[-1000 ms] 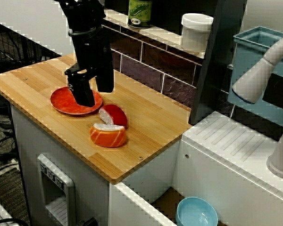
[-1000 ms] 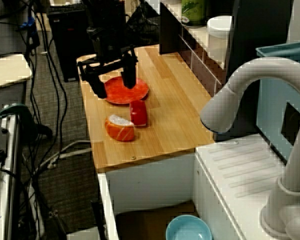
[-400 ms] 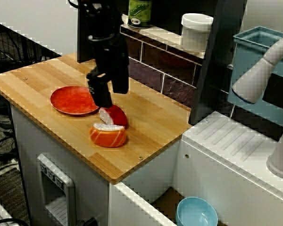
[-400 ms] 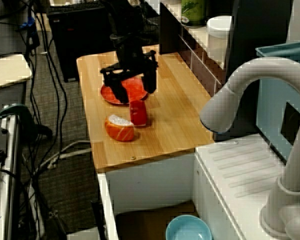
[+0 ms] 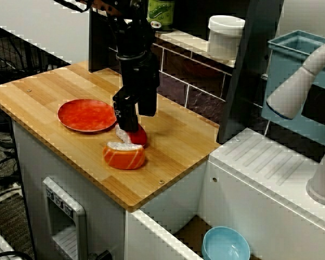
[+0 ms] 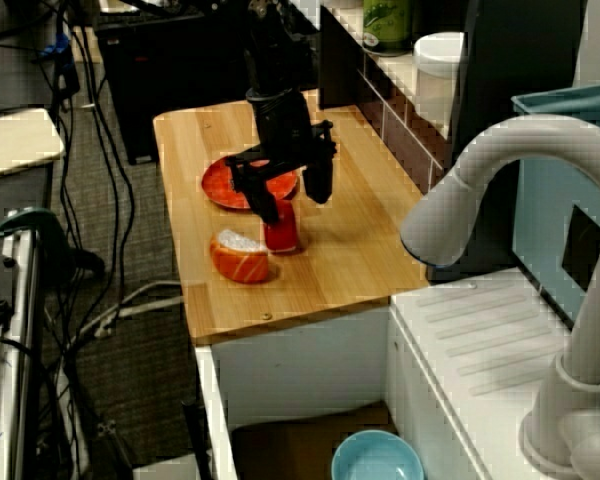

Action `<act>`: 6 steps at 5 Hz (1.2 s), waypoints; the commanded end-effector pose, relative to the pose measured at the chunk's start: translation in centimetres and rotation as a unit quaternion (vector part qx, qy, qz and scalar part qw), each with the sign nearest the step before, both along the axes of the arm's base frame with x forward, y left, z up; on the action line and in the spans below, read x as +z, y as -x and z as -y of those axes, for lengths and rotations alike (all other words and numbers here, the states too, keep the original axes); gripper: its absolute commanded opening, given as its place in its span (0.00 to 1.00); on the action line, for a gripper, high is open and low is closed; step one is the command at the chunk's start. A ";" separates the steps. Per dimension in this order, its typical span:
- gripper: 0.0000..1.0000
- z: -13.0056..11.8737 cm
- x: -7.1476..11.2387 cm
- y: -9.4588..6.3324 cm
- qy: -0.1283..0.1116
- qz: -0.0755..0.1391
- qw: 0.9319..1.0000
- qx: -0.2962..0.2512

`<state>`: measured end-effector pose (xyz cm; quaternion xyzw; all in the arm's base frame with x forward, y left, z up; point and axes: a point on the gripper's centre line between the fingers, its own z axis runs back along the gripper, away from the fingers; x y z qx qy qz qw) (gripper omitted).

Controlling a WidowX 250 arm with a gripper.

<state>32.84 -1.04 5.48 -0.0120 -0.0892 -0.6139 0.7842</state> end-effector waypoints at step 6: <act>0.00 -1.8 -0.5 1.7 -0.033 0.000 0.999 0.029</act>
